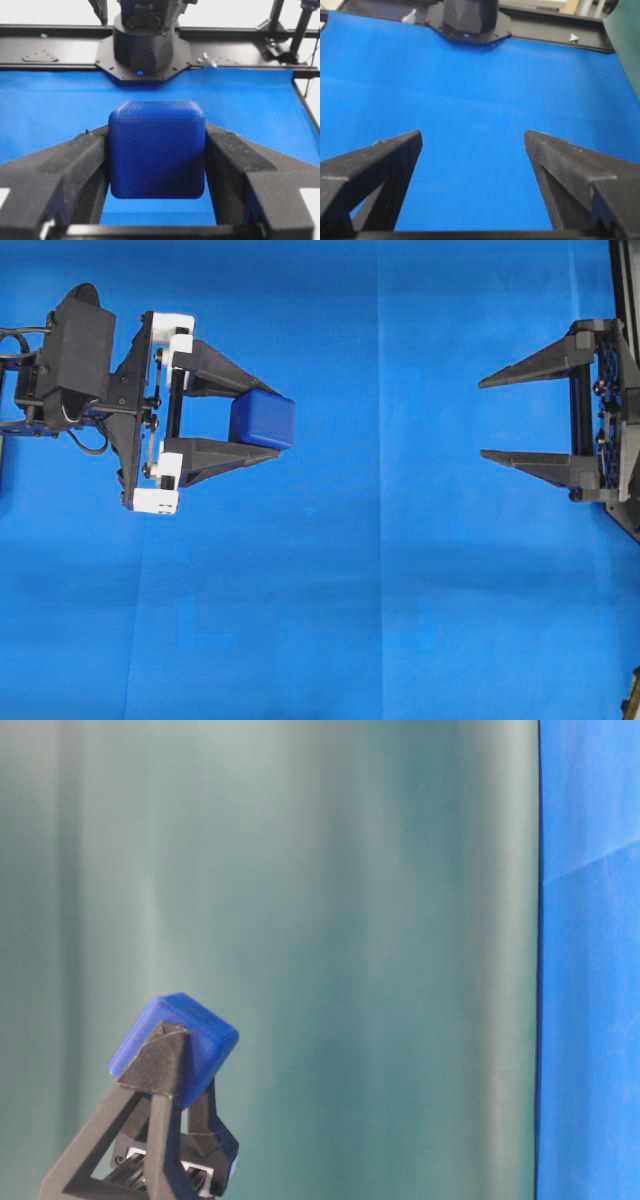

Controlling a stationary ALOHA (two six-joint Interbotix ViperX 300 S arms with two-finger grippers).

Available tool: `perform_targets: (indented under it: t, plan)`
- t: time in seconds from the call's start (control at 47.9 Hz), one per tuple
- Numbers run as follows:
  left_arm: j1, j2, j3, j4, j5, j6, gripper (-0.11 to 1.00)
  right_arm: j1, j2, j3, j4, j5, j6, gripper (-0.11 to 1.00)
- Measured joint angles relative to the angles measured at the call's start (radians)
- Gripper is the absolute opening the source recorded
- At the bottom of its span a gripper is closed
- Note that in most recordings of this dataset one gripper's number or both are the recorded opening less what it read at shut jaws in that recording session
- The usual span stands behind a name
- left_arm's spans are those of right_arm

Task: Handover the blue block to the right arm after grasping it with the left arm, then place it in the designated position.
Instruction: 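Move the open right gripper toward the cube held by the left gripper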

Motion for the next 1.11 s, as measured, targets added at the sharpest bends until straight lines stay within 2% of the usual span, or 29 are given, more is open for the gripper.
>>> perform_targets:
  t: [0.167, 0.25, 0.563, 0.855, 1.106]
  plan:
    - [0.002, -0.002, 0.000, 0.000, 0.000, 0.000, 0.49, 0.000, 0.000, 0.000, 0.000, -0.002, -0.002, 0.96]
    - [0.000, -0.002, 0.000, 0.000, 0.000, 0.000, 0.49, 0.000, 0.000, -0.008, -0.015, -0.006, -0.021, 0.96]
    - [0.002, 0.000, 0.000, 0.000, -0.006, -0.014, 0.49, 0.000, -0.003, -0.048, -0.212, 0.000, -0.163, 0.96]
    - [0.000, 0.000, 0.000, 0.000, -0.008, -0.017, 0.49, 0.000, -0.003, -0.054, -0.437, 0.000, -0.396, 0.96]
    - [0.000, 0.000, 0.000, -0.002, -0.009, -0.017, 0.49, 0.000, -0.003, -0.057, -0.555, 0.003, -0.549, 0.96]
